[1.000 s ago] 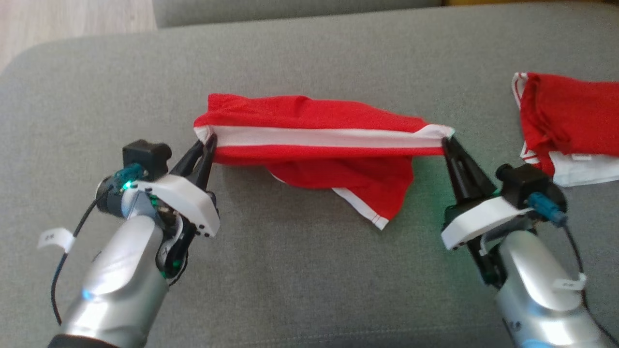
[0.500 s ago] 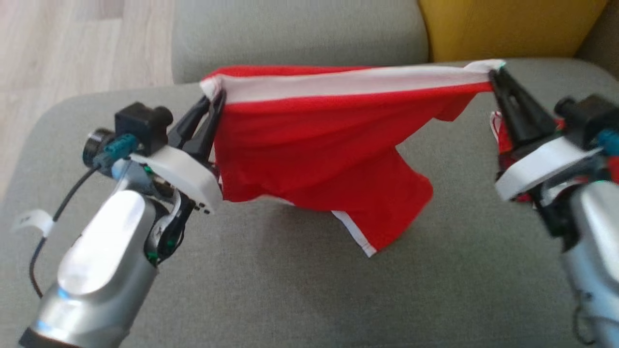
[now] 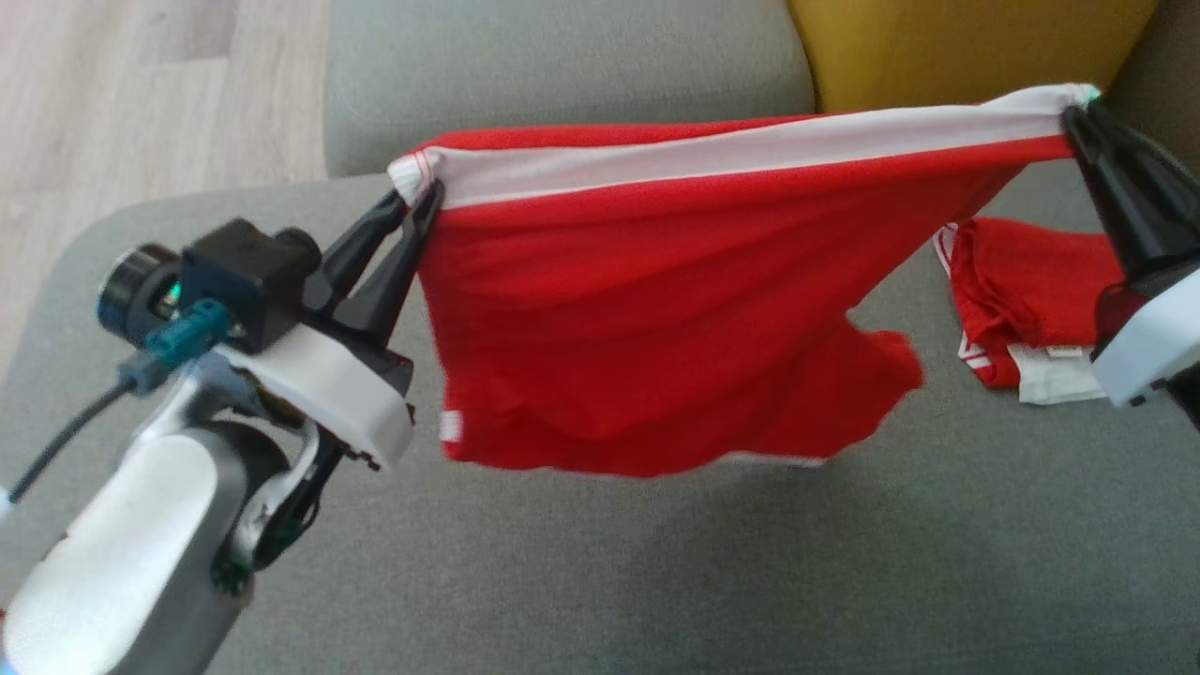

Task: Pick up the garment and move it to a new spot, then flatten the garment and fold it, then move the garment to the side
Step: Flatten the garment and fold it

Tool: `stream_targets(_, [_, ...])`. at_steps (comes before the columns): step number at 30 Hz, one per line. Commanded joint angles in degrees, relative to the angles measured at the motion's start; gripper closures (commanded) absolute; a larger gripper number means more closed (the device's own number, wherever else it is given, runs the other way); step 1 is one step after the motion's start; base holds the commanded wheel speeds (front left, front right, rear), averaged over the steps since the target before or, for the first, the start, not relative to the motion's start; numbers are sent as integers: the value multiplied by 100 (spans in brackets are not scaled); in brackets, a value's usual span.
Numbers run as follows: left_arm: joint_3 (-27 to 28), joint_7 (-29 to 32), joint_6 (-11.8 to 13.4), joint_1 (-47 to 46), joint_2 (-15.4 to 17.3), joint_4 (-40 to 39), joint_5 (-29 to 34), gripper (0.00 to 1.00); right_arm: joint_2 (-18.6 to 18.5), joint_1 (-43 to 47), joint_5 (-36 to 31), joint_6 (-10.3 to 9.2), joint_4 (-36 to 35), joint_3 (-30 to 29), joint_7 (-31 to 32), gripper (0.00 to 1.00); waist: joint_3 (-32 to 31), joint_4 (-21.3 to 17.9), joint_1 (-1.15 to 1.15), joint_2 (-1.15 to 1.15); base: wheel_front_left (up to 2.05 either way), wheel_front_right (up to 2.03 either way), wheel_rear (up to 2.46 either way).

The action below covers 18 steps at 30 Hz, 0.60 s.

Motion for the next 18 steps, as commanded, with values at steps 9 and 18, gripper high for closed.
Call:
stream_targets(9, [597,367,-289,-1519,192,313,-346,100,-249,-1643,277,-5,88,297,531,100,1263,-182,0,0,0,0,0])
stream_targets(18, [743,-472,-547,-4344,-146,3020,344,100,259,-5186,-620,-5,3209,1545,-1607,100,2530,-323,0,0,0,0,0])
